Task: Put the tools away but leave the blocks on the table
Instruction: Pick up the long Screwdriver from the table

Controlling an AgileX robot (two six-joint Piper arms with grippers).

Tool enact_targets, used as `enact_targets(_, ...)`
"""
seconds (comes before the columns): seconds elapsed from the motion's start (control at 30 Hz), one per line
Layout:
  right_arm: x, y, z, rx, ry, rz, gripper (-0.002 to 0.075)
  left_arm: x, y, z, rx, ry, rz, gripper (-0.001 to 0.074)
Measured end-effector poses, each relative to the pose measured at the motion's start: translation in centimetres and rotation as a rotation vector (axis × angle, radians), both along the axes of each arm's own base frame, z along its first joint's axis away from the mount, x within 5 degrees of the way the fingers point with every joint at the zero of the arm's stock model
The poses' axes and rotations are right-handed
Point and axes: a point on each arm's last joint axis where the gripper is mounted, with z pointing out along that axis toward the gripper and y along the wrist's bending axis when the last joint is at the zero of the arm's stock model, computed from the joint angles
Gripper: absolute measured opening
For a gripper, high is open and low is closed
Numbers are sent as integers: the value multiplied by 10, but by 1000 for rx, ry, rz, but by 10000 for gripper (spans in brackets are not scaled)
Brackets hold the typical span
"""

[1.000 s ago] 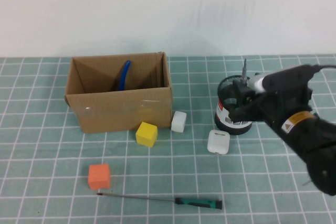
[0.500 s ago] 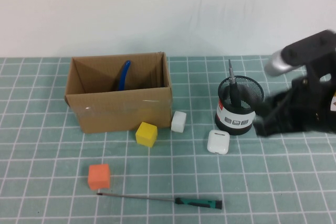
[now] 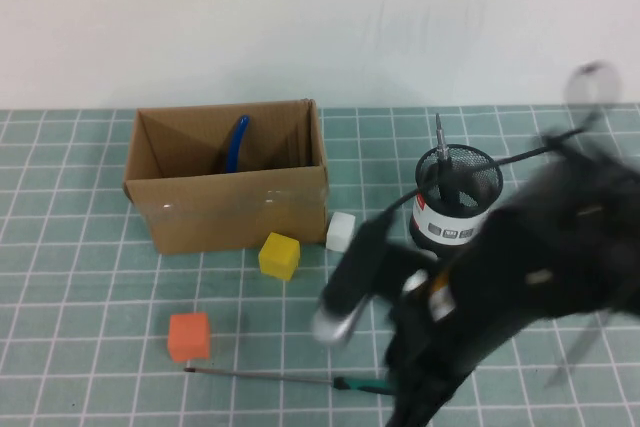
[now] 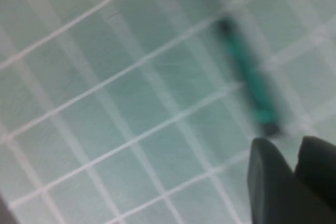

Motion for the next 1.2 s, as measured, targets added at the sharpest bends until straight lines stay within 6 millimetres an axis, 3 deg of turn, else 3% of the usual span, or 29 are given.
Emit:
enact_targets(0.27, 19, 34, -31, -90, -2, 177, 249, 0, 0, 0, 0, 0, 0, -3)
enact_targets(0.53, 39, 53, -52, -174, 25, 245, 250, 0, 0, 0, 0, 0, 0, -3)
enact_targets(0.9, 52, 54, -82, -265, 21, 267, 248, 0, 0, 0, 0, 0, 0, -3)
enact_targets(1.07, 56, 52, -82, -284, -4, 278, 209, 0, 0, 0, 0, 0, 0, -3)
enact_targets(1.2, 59, 49, -82, -297, -17, 272, 77, 0, 0, 0, 0, 0, 0, -3)
